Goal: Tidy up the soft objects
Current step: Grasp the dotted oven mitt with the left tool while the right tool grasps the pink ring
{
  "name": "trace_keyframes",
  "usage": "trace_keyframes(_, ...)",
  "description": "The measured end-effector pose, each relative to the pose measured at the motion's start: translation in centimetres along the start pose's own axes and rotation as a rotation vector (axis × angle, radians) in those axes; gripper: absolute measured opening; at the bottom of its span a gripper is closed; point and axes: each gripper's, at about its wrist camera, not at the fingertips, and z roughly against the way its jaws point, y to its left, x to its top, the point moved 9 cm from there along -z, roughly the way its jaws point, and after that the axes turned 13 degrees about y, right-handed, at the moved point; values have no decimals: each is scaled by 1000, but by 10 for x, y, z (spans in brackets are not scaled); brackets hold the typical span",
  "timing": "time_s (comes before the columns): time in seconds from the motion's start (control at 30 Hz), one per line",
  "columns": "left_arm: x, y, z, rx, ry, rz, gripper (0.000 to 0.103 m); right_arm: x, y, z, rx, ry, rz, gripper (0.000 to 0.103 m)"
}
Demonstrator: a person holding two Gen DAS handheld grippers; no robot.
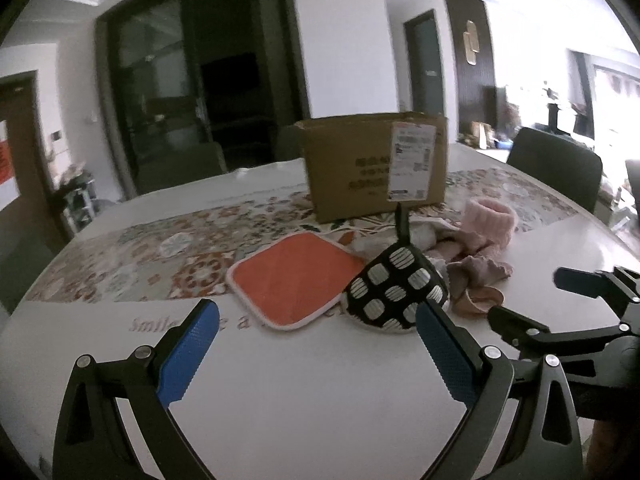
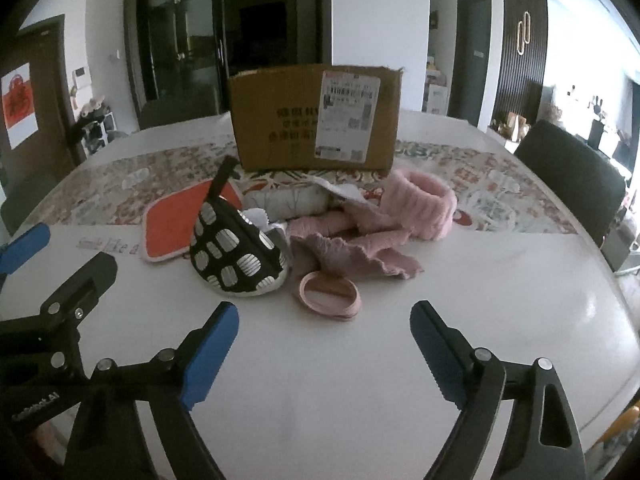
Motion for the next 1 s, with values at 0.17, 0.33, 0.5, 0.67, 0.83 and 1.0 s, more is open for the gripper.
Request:
trace_keyframes(0.17,9,-9,-24,-41,11,-56,100,4,-1,-17,-13,26,-7,83)
trace_keyframes(0.33,11,-20,-47,-98,40,-107,99,3,-6,-35,-18,73,-17,77)
trace_keyframes(0.5,19,-29,-59,-133,33,-190,99,5,-7,-47,-27,103,-23,71)
trace_keyframes(0.67,26,-39,-67,-165,16,-281,96,8,-8,-55,-32,122,-28,67)
trace_keyframes(0.83,25,-47,-79,-231,27,-345,92,10,-4,-60,-44,131,-6,62)
trace_keyframes(1.0,27,-57,-83,-278,6,-428,86,10,1,-65,-49,144,23,55)
